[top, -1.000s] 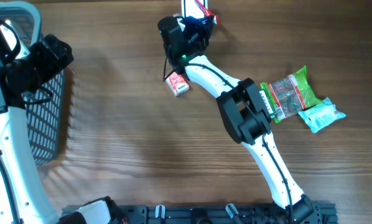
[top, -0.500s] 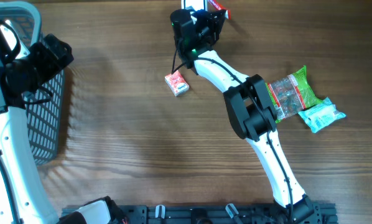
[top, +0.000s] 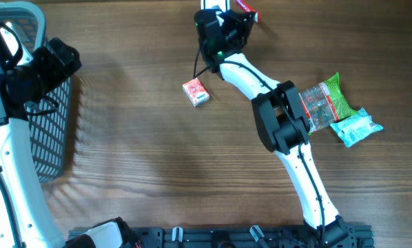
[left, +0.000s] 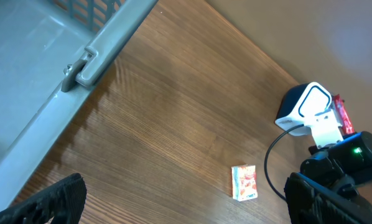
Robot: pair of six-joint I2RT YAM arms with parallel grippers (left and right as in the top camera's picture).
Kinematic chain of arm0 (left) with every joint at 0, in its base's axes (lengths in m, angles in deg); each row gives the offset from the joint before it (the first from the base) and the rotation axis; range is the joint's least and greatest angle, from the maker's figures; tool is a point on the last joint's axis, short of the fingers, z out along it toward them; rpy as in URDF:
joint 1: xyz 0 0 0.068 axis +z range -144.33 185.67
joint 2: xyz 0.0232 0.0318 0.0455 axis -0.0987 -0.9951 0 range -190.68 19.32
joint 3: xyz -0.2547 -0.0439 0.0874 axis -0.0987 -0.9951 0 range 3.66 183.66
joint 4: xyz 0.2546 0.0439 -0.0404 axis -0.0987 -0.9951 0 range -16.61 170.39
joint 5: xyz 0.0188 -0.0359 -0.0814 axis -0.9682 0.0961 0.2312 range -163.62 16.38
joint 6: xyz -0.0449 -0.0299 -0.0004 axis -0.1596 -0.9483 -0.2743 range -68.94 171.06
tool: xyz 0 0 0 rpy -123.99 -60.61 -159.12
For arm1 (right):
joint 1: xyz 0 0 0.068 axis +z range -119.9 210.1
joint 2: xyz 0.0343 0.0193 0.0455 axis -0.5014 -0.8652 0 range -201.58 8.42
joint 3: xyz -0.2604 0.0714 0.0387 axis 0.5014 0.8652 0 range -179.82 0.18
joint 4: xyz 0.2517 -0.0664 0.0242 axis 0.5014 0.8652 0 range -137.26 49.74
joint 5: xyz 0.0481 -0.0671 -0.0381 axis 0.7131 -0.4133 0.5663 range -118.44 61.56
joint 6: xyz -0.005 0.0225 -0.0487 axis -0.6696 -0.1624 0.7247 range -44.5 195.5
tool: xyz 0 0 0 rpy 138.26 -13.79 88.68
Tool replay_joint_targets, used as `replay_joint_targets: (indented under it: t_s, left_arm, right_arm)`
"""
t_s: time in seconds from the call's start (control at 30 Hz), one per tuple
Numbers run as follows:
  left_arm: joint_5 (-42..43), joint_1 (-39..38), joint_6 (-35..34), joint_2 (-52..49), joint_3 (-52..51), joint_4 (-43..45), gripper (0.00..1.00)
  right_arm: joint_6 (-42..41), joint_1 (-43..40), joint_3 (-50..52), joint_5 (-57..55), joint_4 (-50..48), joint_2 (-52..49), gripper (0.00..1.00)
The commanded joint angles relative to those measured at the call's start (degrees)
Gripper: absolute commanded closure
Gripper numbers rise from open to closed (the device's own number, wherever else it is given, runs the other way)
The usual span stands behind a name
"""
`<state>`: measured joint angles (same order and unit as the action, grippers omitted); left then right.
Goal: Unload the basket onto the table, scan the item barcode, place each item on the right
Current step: 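Hold the Nescafe stick in front of the white scanner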
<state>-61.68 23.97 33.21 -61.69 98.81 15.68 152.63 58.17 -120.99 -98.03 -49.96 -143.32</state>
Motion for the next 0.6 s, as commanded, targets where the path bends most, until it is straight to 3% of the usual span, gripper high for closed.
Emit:
replay_joint_targets:
  t_s: [0.0,0.33,0.57]
  left_arm:
    - [0.7,-0.2,0.9,0.1,0.5,0.1,0.0]
    - [0.7,-0.2,0.9,0.1,0.5,0.1,0.0]
    - [0.7,-0.2,0.9,0.1,0.5,0.1,0.0]
  right_arm:
    - [-8.9,-0.3,0.2,5.3,6.6,1.3,0.96]
    - [-15.0,-0.3,0.2,13.9,11.6,9.7,0.96]
    - [-20.8,-0.6,0.2,22.7,22.2,10.9,0.96]
